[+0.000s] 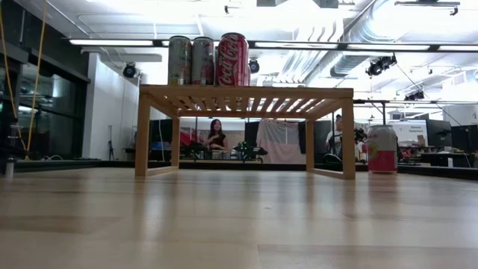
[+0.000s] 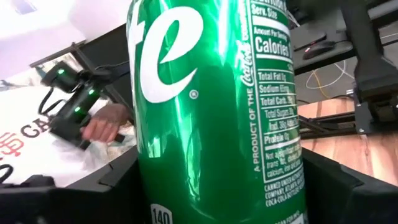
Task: Place canned beverage on shelf
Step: Put the top green soda can on the shelf
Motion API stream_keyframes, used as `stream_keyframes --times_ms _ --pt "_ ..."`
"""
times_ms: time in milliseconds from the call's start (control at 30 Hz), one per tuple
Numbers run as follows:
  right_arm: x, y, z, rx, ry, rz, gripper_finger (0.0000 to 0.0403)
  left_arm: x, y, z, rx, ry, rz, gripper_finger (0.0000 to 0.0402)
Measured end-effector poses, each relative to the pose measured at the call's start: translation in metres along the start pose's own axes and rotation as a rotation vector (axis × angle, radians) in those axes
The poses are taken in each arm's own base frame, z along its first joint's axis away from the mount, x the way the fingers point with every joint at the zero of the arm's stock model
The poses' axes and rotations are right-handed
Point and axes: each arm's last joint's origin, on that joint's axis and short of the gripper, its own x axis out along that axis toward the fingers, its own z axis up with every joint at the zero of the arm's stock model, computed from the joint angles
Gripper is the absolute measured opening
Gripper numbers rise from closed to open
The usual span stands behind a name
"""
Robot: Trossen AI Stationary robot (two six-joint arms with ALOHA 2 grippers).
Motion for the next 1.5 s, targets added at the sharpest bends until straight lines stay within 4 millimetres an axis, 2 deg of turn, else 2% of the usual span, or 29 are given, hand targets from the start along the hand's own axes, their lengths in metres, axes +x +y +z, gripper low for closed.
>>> stream_keyframes --times_ms 167,367,567,733,833,933,1100,1233,1367,1500 --pt "-0.014 -0.002 0.002 0.000 0.034 -0.018 0.0288 -0.023 0.001 0.006 -0.028 -0.021 0.030 0.0366" --pt "-0.045 -0.005 -0.008 0.032 0.151 -0.190 0.0288 -0.060 -0.002 0.010 -0.037 -0.016 0.174 0.0365" --pt "-0.083 0.005 -0.034 0.093 0.375 -0.467 0.0288 -0.076 0.000 -0.013 -0.097 -0.011 0.279 0.0366" --pt "-0.099 0.018 -0.049 0.107 0.395 -0.520 0.0288 -0.070 0.004 -0.050 -0.191 -0.128 0.281 0.0366" --pt "-0.106 0.017 -0.068 0.131 0.330 -0.539 0.0288 -0.068 0.005 -0.070 -0.265 -0.225 0.263 0.0366" --pt "-0.112 0.013 -0.089 0.154 0.209 -0.568 0.0288 -0.072 0.004 -0.078 -0.329 -0.331 0.259 0.0366" --pt "-0.113 0.001 -0.093 -0.049 -0.216 -0.616 0.0288 -0.083 0.002 -0.071 -0.335 -0.470 0.291 0.0367" --pt "-0.112 -0.017 -0.104 -0.177 -0.445 -0.712 0.0288 -0.086 0.002 -0.065 -0.306 -0.543 0.307 0.0367" --pt "-0.109 -0.035 -0.113 -0.210 -0.576 -0.763 0.0288 -0.087 0.002 -0.062 -0.302 -0.580 0.318 0.0367" --pt "-0.098 -0.054 -0.120 -0.192 -0.573 -0.764 0.0288 -0.087 0.002 -0.062 -0.313 -0.584 0.327 0.0367"
